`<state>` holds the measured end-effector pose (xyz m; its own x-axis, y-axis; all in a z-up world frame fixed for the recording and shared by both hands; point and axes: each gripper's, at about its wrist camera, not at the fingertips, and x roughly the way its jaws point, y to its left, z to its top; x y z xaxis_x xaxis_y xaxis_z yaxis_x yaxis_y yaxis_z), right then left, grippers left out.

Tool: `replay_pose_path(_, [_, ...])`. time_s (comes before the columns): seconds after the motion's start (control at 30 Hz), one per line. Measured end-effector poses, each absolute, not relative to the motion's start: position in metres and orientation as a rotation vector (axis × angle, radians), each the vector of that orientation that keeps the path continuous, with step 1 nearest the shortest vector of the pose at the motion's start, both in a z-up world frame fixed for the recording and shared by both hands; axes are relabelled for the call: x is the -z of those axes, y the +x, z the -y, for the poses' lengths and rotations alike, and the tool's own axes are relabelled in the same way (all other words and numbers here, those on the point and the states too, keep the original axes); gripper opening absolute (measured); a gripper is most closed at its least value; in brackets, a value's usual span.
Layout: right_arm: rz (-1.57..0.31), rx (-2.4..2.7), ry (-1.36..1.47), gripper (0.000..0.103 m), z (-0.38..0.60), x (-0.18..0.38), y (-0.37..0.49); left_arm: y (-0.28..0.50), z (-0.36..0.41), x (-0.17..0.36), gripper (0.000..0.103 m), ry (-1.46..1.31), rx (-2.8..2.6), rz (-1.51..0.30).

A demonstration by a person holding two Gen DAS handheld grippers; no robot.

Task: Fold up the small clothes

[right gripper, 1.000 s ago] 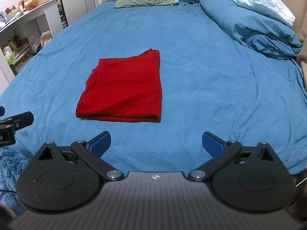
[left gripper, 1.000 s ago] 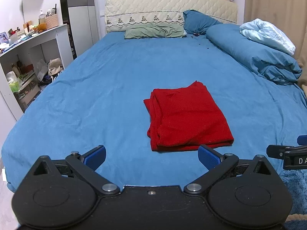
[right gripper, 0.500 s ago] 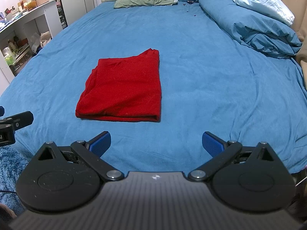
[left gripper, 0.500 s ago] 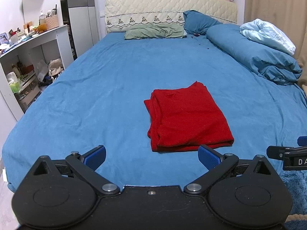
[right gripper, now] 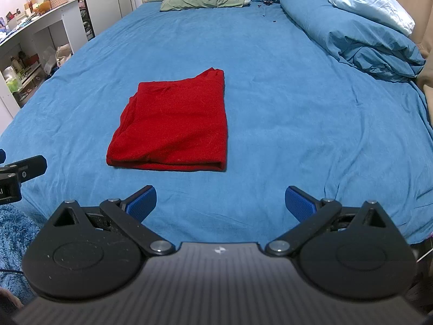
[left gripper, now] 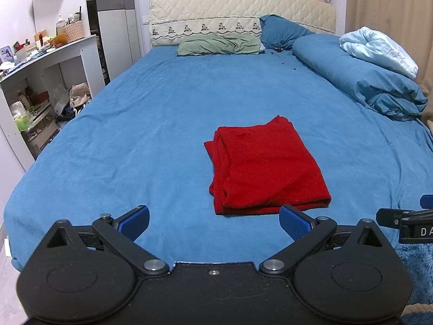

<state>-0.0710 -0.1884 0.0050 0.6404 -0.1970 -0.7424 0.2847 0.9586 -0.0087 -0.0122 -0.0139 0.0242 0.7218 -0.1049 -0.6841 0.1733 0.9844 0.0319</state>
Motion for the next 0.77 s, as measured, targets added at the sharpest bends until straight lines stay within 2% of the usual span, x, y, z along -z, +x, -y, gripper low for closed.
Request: replay_pose_path(0.77, [-0.824,0.284,0.116,0.103,0.178,-0.006,-0.072,-0.014,0.016,-0.03,0.103,0.081,0.162,-0.725])
